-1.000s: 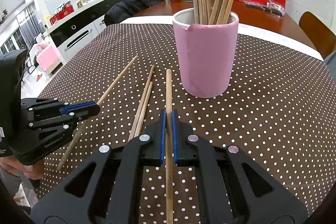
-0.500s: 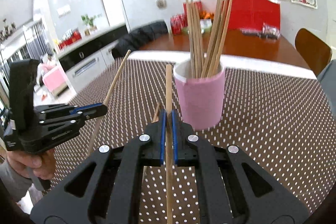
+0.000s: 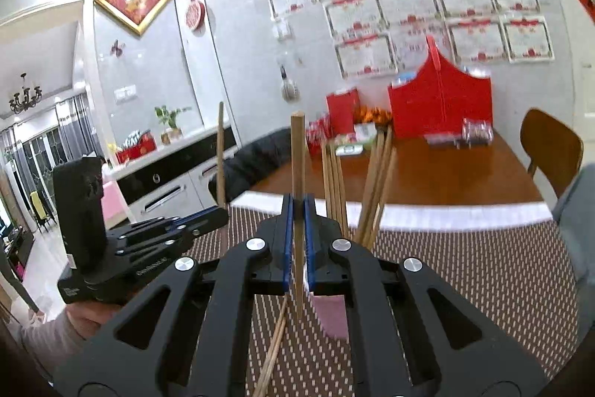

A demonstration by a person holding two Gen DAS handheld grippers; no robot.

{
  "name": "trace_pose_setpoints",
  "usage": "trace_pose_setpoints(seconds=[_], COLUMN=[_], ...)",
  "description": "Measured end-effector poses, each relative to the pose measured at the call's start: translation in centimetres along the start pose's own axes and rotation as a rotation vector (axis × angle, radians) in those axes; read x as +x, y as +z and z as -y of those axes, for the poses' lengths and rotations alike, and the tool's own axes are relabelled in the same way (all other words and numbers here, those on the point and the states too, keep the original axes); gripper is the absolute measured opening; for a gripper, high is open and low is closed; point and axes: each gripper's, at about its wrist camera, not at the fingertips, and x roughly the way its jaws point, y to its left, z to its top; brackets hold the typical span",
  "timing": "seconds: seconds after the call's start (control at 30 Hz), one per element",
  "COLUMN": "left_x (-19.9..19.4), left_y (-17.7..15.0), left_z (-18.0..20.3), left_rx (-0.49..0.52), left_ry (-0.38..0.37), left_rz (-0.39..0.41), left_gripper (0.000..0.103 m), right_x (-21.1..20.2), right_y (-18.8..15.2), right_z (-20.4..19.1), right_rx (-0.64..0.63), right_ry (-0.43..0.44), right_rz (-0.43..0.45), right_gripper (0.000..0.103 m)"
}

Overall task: Organize utensils
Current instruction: 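Lift both chopsticks and open both tools over the pink cup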

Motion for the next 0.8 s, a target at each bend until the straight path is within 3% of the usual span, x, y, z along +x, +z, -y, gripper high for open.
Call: trace_pose_setpoints(seconds=[0.23,0.37,0.5,0.8], left_x=[1.2,2.9,4.4,7.5], left_y=[4.2,5.2,5.0,2.1], left_z=[1.8,2.2,2.7,2.3], left_rx=[0.010,-0.013,-0.021,-0.027], left_ry=[-0.073,-0.106,-0.132,-0.132], left_rz=[0.141,0.166,0.165,0.083], left_gripper=[0.006,0.006,0.006,0.006], right_x=[0.3,0.5,1.2,4.4], right_y=[3.8,5.7,6.2,3.9], right_z=[0.1,0.2,1.1,3.4], right_rx=[-0.041,-0.064,-0.069,-0.037], right_ry=[-0.003,-0.017,-0.030,-0.048], right_rz=[0.061,0.077,0.068,-0.012], right_gripper=[0.006,0.006,0.006,0.006])
